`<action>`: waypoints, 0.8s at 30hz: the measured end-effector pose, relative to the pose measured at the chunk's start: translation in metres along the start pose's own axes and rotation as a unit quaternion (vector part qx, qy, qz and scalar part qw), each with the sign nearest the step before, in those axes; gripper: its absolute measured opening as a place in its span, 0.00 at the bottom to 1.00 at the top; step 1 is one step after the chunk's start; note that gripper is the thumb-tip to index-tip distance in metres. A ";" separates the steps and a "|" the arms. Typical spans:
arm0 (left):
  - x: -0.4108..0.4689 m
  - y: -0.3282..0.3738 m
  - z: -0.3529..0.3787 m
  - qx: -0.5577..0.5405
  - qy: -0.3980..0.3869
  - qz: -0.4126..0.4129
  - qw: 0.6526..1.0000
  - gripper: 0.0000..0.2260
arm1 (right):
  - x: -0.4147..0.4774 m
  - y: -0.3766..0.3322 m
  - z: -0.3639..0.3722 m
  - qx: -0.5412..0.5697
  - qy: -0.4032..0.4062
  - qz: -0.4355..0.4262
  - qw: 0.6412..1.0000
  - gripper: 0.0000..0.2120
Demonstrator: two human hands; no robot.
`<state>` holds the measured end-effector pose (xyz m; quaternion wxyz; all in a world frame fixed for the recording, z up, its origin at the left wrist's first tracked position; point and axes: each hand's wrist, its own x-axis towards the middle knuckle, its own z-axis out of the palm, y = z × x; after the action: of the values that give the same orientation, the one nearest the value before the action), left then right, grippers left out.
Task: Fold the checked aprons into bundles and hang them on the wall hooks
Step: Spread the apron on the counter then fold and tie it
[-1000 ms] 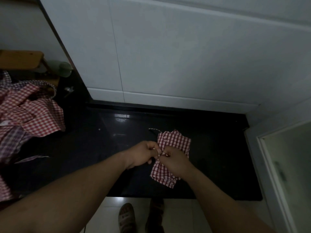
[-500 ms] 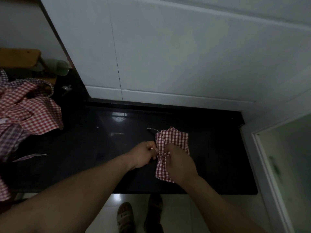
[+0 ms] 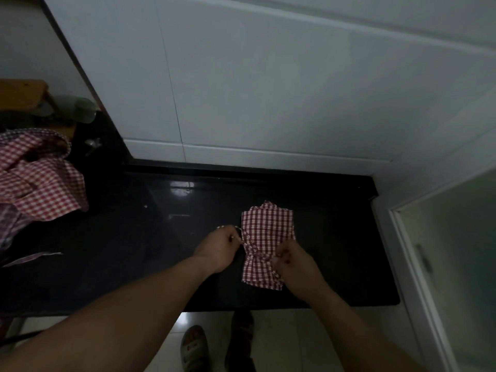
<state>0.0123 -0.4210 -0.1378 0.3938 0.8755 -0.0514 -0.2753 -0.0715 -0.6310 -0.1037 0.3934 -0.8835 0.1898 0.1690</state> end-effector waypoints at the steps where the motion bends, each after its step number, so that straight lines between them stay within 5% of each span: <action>1: 0.000 0.003 -0.004 0.030 0.016 -0.002 0.999 0.09 | 0.001 -0.002 -0.006 0.028 0.024 0.009 0.999 0.07; 4: 0.001 0.014 -0.007 0.083 0.090 -0.023 0.992 0.15 | 0.008 -0.009 -0.023 0.119 0.103 0.084 0.984 0.15; 8: 0.005 0.031 0.005 -0.114 -0.058 -0.084 0.988 0.19 | 0.025 -0.017 -0.022 0.266 -0.028 0.244 0.932 0.24; 15: 0.019 0.027 -0.009 -0.252 -0.090 -0.081 0.960 0.19 | 0.037 -0.034 0.006 0.386 -0.120 0.257 0.878 0.20; 18: 0.029 0.025 -0.040 -0.178 -0.119 -0.011 0.977 0.17 | 0.045 -0.035 0.011 0.406 -0.119 0.260 0.868 0.23; 21: 0.048 0.024 -0.067 0.041 0.014 0.086 0.995 0.20 | 0.064 -0.054 0.022 0.501 -0.115 0.242 0.823 0.20; 24: 0.047 0.025 -0.080 0.220 0.239 0.113 0.939 0.30 | 0.078 -0.081 0.034 0.539 -0.139 0.247 0.793 0.23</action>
<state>0.0971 -0.3998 -0.0982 0.2207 0.9687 -0.1132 0.0064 0.0294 -0.5711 -0.1094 0.7729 -0.4183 0.4053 0.2519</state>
